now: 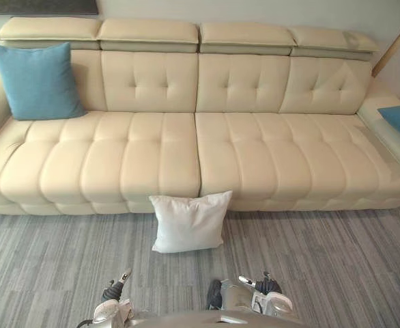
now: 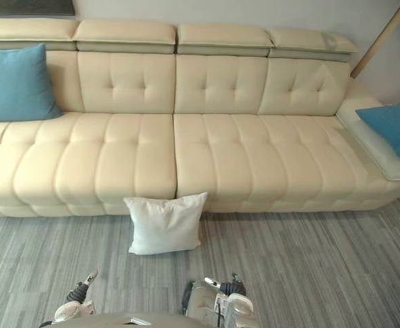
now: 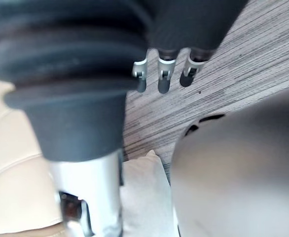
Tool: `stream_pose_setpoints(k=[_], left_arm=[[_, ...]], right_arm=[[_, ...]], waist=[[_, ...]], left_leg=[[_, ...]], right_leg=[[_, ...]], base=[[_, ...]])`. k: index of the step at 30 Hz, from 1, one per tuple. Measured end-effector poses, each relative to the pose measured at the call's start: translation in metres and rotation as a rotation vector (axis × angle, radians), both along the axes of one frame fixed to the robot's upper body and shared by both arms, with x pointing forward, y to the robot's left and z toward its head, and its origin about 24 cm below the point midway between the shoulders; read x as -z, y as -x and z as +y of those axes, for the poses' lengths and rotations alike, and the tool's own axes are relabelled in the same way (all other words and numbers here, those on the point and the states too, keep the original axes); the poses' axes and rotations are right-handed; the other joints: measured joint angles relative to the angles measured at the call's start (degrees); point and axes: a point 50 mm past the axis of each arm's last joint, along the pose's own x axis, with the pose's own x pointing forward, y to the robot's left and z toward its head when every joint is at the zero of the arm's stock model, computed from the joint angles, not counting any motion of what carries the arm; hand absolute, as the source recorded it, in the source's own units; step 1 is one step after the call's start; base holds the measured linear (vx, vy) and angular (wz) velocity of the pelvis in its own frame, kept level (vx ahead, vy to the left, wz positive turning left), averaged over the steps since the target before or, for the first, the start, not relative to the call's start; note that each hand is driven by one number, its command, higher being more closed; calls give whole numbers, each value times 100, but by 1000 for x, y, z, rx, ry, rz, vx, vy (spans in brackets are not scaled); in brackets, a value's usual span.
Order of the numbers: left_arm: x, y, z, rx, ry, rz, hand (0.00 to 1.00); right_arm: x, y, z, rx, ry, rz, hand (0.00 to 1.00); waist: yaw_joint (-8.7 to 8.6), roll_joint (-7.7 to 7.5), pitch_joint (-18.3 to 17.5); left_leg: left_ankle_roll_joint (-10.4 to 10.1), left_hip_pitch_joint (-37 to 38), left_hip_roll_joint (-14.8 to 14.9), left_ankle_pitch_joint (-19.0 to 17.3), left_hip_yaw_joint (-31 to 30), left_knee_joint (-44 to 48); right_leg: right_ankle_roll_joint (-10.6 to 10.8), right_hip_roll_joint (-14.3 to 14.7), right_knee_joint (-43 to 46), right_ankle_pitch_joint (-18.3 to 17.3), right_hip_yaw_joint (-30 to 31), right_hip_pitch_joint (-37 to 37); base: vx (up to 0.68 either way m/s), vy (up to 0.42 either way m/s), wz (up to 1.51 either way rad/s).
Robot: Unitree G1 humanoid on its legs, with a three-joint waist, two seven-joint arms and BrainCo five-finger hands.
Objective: Pick up cushions and gather them together orderly.
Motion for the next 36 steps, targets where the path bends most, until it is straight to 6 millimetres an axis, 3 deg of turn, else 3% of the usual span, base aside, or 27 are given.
stream_pose_setpoints(k=[1,3,6,10,12,13,15,18,19,21,22,23,24,26,30,33,36], left_arm=[[2,2,-6,1,17,12,0],[3,-2,-21,25,55,3,0],[3,-3,-25,28,64,3,0],[1,-7,-24,29,61,-13,0],[-1,-11,-21,26,51,-33,0],[-3,-16,-19,21,43,-53,0],[-3,-12,-15,13,34,-47,0],[-4,-15,-15,12,34,-59,0],[-6,-17,-12,11,27,-69,0],[-7,-19,-10,7,20,-81,0],[-7,-19,-13,8,27,-81,0],[-6,-17,-13,10,28,-74,0],[-7,-17,-4,20,1,-70,0],[-7,-14,5,23,-21,-58,0],[-4,-6,5,21,-19,-30,0],[-3,-3,4,22,-14,-20,0],[-2,0,-1,20,-1,-13,0]], right_arm=[[-1,-3,-3,-4,7,-7,0],[-7,-9,-12,-1,37,-39,0],[-7,-7,-14,19,34,-36,0],[-5,-3,-13,30,30,-25,0],[-4,-2,-11,31,24,-22,0],[-3,0,-11,32,23,-13,0],[-2,4,-11,37,23,-4,0],[-1,8,-11,52,16,12,0],[1,9,-9,55,11,21,0],[1,10,-8,58,7,28,0],[1,11,-11,64,12,28,0],[1,13,-13,74,16,33,0],[3,14,-3,73,-12,35,0],[6,18,6,81,-36,46,0],[6,19,6,84,-39,48,0],[7,21,4,83,-34,57,0],[8,23,1,81,-26,68,0]], waist=[[-3,44,12],[-14,350,31],[-42,388,14],[-84,360,-28],[-88,372,-67],[-63,364,-65],[-56,314,-37],[-20,305,-37],[-9,253,-12],[43,211,-14],[47,262,-33],[103,275,-96],[109,111,-96],[118,-89,-156],[113,-83,-168],[96,-73,-211],[59,0,-250]], left_leg=[[0,80,84,-33,-31,-23],[134,148,197,148,-258,-89],[66,318,343,379,-582,-38],[-85,78,570,524,-831,465],[-231,-462,698,627,-993,1468],[-285,-837,793,856,-1094,2330],[-257,-1145,915,1087,-1098,3173],[-150,-1600,950,243,-863,3811],[-110,-1799,901,-21,-658,3652],[-29,-2086,751,-195,-479,2971],[178,-2149,687,183,-451,2182],[24,-2061,561,125,-463,1858],[118,-1995,307,157,-432,1690],[197,-1971,132,198,-462,1554],[295,-1686,-42,277,-381,1227],[231,-1508,-96,497,-293,870],[197,-1354,-115,772,-274,428]], right_leg=[[-26,91,126,-131,-56,23],[-101,170,600,-666,-111,-75],[-160,171,993,-1208,-291,96],[-164,191,902,-1460,-587,396],[-162,183,709,-1465,-698,577],[-165,187,579,-1462,-721,761],[-166,180,373,-1452,-693,1034],[-45,129,42,-1361,-640,1430],[22,5,-8,-1323,-613,1566],[146,-182,16,-1256,-513,1620],[270,-221,72,-1228,-500,1637],[486,-233,90,-1288,-390,1608],[489,-331,-74,-1282,-130,1591],[432,-324,-400,-1197,-26,1711],[488,-341,-824,-933,112,1973],[640,-299,-982,-831,229,1963],[651,-228,-1109,-730,246,1960]], base=[[402,-280,-5],[369,-273,0],[333,-256,21],[193,-135,42],[182,-37,22],[217,0,7],[189,65,-8],[157,130,-6],[160,206,-2],[116,271,-1],[117,350,-6],[110,333,4],[97,302,7],[65,193,24],[11,96,-2],[-60,-31,-20],[-81,-67,-8]])
